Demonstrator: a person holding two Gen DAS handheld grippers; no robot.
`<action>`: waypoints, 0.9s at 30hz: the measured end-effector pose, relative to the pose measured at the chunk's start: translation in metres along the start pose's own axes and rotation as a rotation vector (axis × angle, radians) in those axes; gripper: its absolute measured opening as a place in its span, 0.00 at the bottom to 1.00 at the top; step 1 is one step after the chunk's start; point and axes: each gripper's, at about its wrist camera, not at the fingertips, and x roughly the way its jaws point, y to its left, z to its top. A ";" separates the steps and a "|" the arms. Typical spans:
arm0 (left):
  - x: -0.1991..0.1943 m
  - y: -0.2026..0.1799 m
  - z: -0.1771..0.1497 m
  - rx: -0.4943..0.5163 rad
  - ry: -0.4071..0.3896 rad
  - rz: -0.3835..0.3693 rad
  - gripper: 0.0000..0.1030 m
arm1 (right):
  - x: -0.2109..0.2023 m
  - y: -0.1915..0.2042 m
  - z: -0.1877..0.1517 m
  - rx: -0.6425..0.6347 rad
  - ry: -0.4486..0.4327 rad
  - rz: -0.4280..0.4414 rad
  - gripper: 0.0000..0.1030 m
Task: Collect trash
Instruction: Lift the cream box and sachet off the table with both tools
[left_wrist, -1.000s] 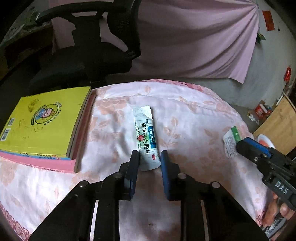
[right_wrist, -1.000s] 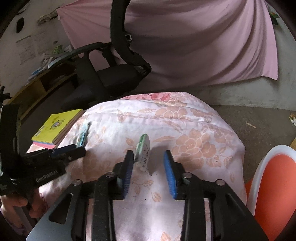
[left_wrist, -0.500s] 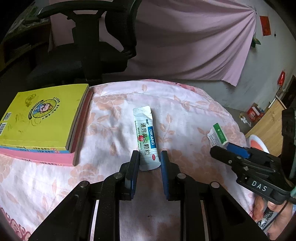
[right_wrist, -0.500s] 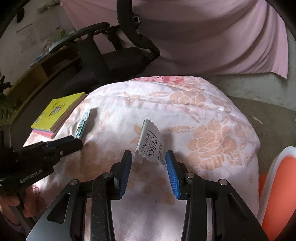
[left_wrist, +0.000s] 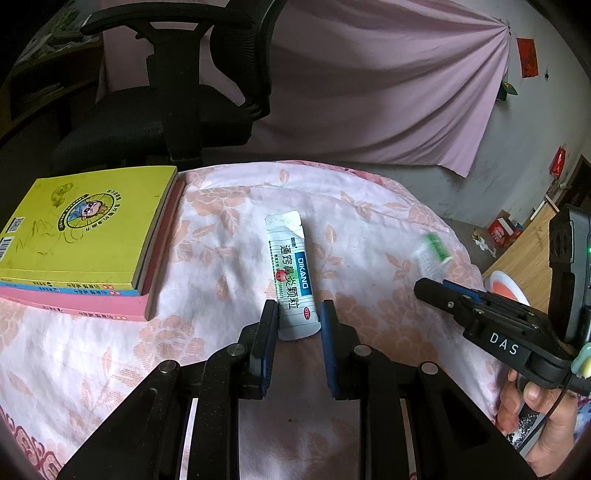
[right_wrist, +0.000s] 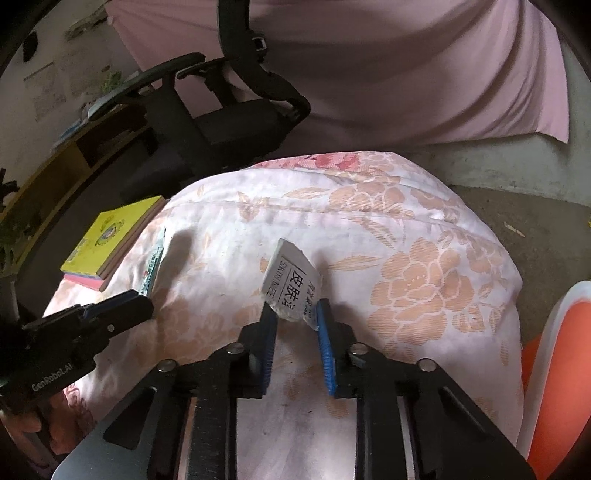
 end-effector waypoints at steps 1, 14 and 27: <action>0.000 0.000 0.000 0.000 -0.001 -0.001 0.18 | -0.001 -0.001 0.000 0.001 -0.003 0.004 0.10; -0.025 -0.003 -0.005 0.018 -0.114 -0.061 0.18 | -0.036 0.009 -0.010 -0.056 -0.176 0.023 0.08; -0.084 -0.035 -0.028 0.107 -0.392 -0.004 0.19 | -0.102 0.037 -0.036 -0.199 -0.531 -0.024 0.08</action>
